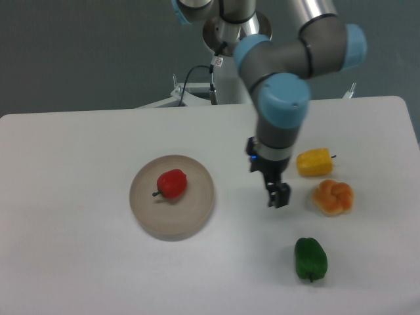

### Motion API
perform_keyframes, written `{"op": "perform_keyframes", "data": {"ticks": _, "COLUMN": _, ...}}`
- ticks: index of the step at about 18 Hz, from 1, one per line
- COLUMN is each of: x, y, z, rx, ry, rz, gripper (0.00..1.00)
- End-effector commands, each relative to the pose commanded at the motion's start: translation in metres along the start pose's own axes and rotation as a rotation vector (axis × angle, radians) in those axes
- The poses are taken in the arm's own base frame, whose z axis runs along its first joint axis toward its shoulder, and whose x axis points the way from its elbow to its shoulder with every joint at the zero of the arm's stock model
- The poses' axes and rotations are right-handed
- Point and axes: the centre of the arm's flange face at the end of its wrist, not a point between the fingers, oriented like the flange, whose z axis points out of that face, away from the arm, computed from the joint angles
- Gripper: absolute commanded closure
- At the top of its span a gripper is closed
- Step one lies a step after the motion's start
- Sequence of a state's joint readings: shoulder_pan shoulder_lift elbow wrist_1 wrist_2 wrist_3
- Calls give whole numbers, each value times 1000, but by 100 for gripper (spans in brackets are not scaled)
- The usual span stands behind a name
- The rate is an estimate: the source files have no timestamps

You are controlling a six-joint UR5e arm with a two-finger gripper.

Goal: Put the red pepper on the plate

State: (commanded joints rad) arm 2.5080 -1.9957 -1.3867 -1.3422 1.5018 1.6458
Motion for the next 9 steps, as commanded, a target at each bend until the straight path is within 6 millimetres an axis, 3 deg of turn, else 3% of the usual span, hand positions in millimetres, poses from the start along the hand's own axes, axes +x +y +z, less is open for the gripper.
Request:
{"op": "perform_keyframes", "data": {"ticks": 6, "x": -5, "y": 24, "z": 5, "rx": -22, "ry": 5, "rz": 21, "gripper": 0}}
{"op": "perform_keyframes", "data": {"ticks": 9, "x": -4, "y": 25, "z": 6, "rx": -24, "ry": 13, "rz": 21, "gripper": 0}}
